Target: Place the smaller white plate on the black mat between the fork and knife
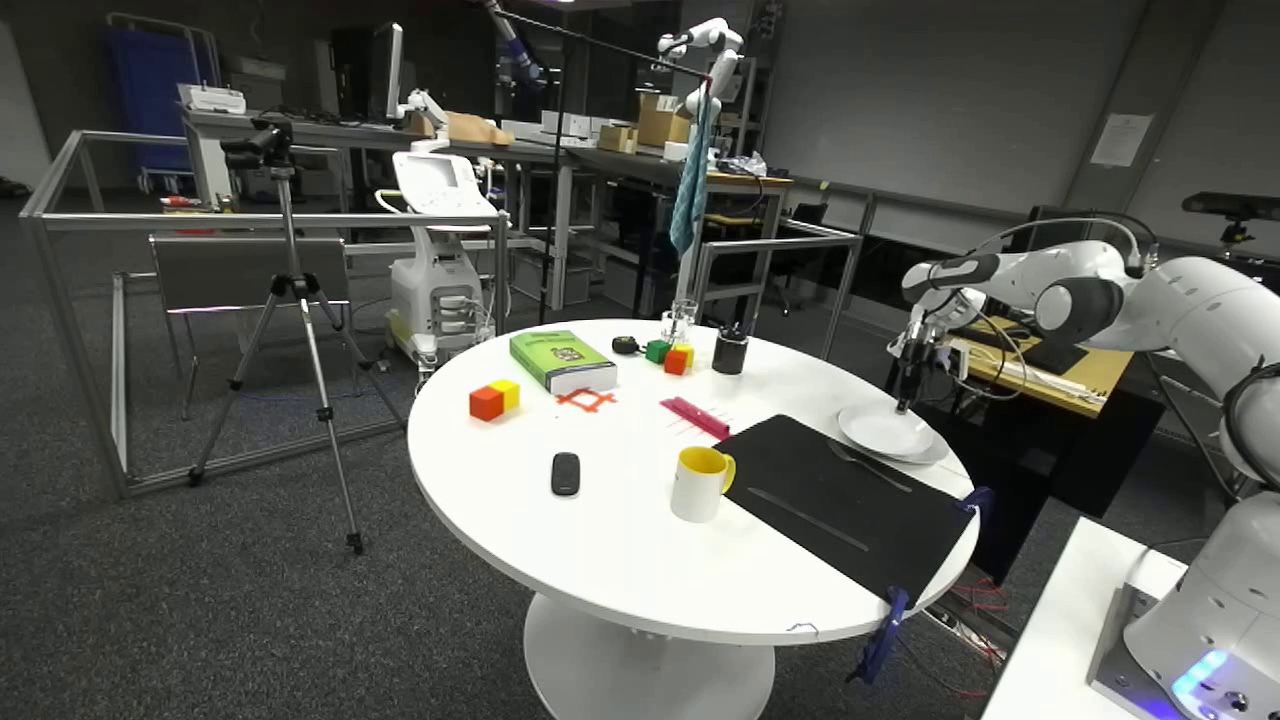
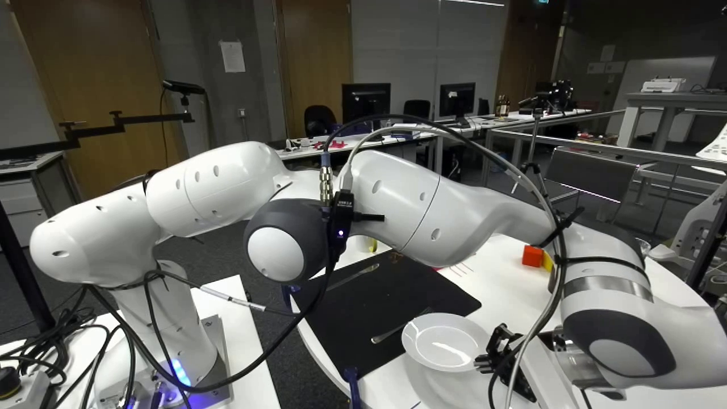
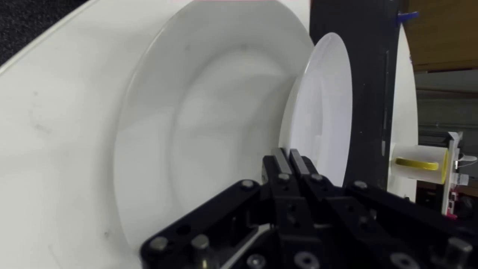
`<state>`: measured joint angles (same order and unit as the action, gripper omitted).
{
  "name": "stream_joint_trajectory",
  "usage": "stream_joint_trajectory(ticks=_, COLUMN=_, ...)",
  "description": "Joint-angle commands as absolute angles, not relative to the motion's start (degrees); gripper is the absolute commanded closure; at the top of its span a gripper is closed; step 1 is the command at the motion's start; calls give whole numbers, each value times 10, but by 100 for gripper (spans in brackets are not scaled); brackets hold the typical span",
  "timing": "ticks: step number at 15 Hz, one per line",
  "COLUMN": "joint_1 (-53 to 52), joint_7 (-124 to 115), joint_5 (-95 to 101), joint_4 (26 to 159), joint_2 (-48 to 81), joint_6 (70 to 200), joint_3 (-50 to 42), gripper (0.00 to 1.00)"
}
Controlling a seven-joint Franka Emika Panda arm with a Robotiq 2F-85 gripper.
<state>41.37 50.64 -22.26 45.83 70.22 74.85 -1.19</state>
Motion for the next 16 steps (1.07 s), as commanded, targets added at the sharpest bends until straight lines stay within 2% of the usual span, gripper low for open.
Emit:
stream_joint_trajectory(ticks=1, joint_1=428, joint_7=508, joint_5=-225, joint_4=403, joint_2=720, joint_6=693, joint_3=0, gripper=99)
stream_joint_trajectory(ticks=16, joint_1=427, joint_7=505, joint_5=-236, joint_4=382, joint_2=709, joint_6=682, joint_3=7, gripper=99)
